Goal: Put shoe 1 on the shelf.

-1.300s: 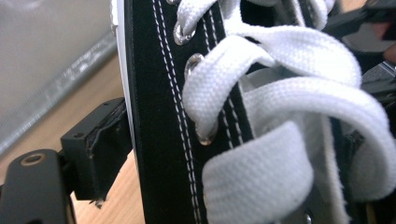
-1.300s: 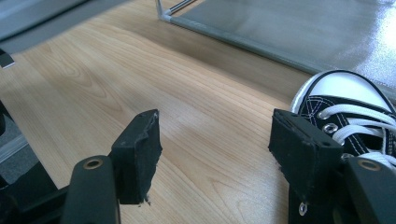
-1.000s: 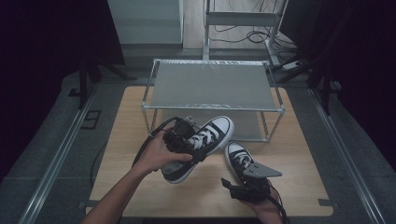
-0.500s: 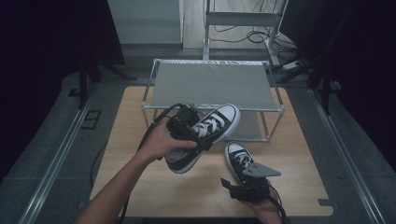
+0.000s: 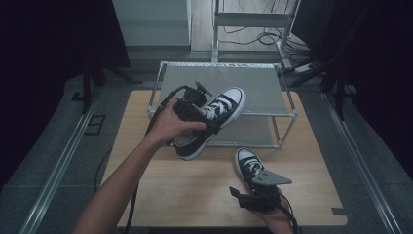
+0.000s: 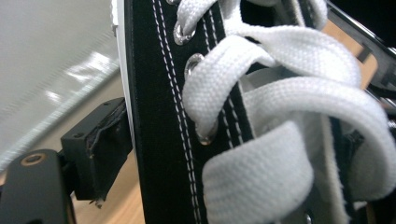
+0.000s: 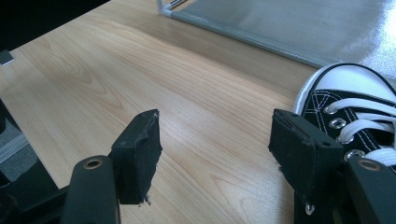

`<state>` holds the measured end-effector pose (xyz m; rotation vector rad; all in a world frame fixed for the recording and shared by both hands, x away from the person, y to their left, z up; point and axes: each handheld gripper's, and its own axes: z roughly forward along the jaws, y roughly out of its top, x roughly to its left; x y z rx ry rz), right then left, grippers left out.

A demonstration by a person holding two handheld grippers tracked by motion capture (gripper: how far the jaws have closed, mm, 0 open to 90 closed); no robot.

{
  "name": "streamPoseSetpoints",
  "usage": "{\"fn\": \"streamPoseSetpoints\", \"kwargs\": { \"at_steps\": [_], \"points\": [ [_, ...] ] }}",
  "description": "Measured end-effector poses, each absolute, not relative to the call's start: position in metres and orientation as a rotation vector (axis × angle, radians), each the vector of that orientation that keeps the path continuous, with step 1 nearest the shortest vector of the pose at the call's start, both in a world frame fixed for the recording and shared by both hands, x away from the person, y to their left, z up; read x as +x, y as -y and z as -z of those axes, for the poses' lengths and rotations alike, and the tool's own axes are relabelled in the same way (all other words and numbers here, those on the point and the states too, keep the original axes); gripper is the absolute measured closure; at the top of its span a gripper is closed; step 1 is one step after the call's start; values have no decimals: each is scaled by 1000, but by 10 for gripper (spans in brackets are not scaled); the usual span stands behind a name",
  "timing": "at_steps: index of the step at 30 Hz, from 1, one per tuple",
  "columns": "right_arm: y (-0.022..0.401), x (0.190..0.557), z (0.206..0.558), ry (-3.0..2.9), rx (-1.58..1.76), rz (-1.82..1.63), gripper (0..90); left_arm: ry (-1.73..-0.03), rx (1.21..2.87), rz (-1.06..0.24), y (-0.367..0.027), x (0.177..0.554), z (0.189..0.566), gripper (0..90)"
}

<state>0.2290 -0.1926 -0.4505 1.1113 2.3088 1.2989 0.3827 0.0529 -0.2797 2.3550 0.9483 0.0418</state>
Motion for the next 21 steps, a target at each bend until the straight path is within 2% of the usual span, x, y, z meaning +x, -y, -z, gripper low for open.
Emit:
{"fn": "streamPoseSetpoints", "kwargs": {
  "at_steps": [21],
  "points": [
    [191, 229, 449, -2316, 1122, -1319, 336, -1183, 2319, -81, -33, 458, 253, 147]
  ]
}}
